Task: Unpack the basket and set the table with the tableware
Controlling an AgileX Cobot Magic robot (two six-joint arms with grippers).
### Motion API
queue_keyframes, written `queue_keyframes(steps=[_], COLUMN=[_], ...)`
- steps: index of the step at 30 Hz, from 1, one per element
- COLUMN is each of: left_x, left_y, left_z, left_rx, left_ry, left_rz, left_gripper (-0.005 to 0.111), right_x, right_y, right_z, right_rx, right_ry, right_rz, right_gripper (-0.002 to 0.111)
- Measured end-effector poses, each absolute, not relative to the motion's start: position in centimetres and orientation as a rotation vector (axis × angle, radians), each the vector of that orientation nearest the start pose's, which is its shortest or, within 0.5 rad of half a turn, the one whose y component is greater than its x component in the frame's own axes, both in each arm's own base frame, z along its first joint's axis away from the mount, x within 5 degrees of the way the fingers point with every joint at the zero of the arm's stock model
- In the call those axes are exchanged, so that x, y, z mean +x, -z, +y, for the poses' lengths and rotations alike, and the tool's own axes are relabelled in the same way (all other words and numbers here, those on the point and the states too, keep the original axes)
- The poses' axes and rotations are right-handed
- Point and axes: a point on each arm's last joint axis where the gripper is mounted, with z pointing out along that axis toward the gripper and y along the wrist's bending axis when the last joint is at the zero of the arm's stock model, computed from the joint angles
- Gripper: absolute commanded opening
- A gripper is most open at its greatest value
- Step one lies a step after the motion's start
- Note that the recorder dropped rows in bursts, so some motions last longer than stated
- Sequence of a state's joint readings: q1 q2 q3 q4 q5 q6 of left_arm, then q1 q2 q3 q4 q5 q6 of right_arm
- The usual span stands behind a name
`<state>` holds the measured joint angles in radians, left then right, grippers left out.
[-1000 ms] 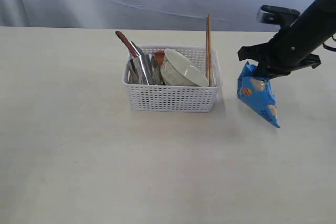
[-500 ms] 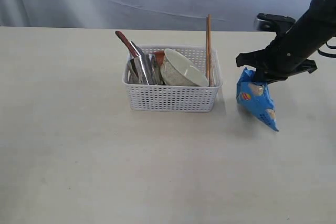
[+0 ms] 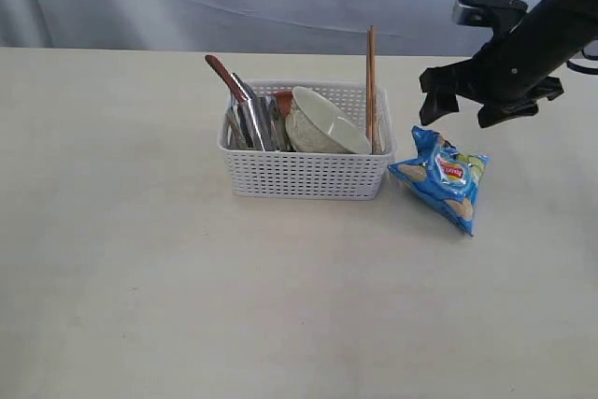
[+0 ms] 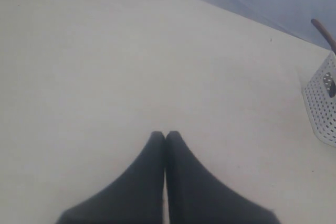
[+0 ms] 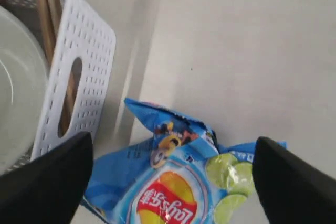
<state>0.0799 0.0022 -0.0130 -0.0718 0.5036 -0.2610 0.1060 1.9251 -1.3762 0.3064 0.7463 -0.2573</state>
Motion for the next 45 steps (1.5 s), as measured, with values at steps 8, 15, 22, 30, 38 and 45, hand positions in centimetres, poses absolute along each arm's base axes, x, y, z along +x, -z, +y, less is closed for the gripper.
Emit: queue_keyframes(steps=[8,15,22,30,38,45], left_x=[4.9,4.9,4.9,4.9,4.9,4.9], left_y=[-17.3,-17.3,-17.3,-17.3,-17.3,-17.3], left_z=[0.1,0.1,0.1,0.1,0.1,0.1], left_rx=[-0.375,-0.375,-0.375,-0.375,-0.375,-0.375], left_ry=[0.193,0.193,0.193,0.193,0.193,0.193], left_rz=[1.944,1.944,1.944,1.944,1.944,1.944], left_gripper=[0.000,0.000,0.000,0.000,0.000,0.000], right_x=[41.0,40.4,39.2,38.2,37.2,37.1], right_y=[-22.7,-24.2,-24.5,-24.5,-24.5,-24.8], right_z=[7.2,10.6,14.3,16.6,18.6,19.3], right_rx=[-0.331,-0.603,-0.802,-0.893,-0.990,-0.981], right_ry=[-0.308,-0.396,-0.490,-0.510,-0.555,-0.591], right_rz=[2.660,2.618,2.561,2.539,2.510,2.492], right_gripper=[0.061,0.060,0.060,0.060,0.060,0.060])
